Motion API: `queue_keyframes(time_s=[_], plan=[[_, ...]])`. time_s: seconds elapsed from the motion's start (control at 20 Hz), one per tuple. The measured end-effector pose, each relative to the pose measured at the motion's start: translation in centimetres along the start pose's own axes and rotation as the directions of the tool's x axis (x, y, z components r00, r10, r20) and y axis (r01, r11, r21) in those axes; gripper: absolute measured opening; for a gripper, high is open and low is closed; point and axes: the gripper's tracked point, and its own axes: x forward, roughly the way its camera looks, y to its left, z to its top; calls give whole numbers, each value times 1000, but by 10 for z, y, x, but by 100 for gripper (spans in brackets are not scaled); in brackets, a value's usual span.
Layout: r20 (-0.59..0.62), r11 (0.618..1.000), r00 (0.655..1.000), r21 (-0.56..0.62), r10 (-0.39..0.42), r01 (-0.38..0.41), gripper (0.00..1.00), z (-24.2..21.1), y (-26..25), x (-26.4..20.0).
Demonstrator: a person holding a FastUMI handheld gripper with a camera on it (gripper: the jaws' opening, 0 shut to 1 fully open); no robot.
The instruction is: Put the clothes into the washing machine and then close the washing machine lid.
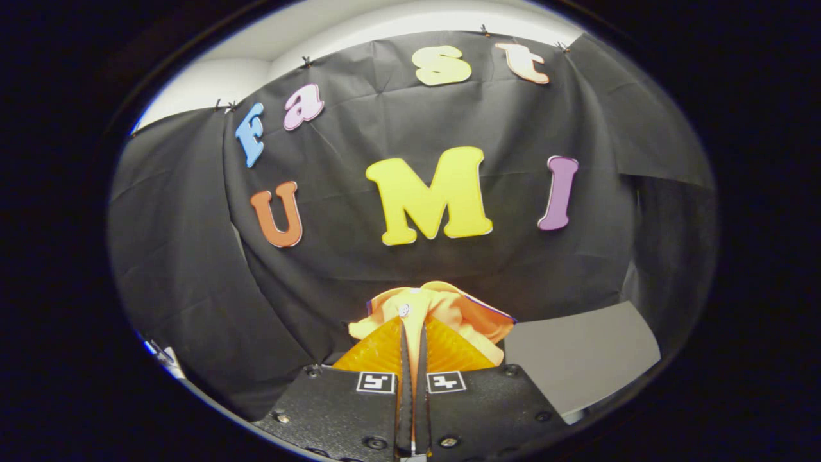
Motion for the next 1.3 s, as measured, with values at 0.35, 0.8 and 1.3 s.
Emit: queue_keyframes(time_s=[0.35,0.8,1.3], plan=[[-66,999,997,-1,50,-50,5,-39,50,53],[-227,998,973,57,49,-36,5,-107,57,125],[-460,992,888,102,-15,70,5,-221,20,190]])
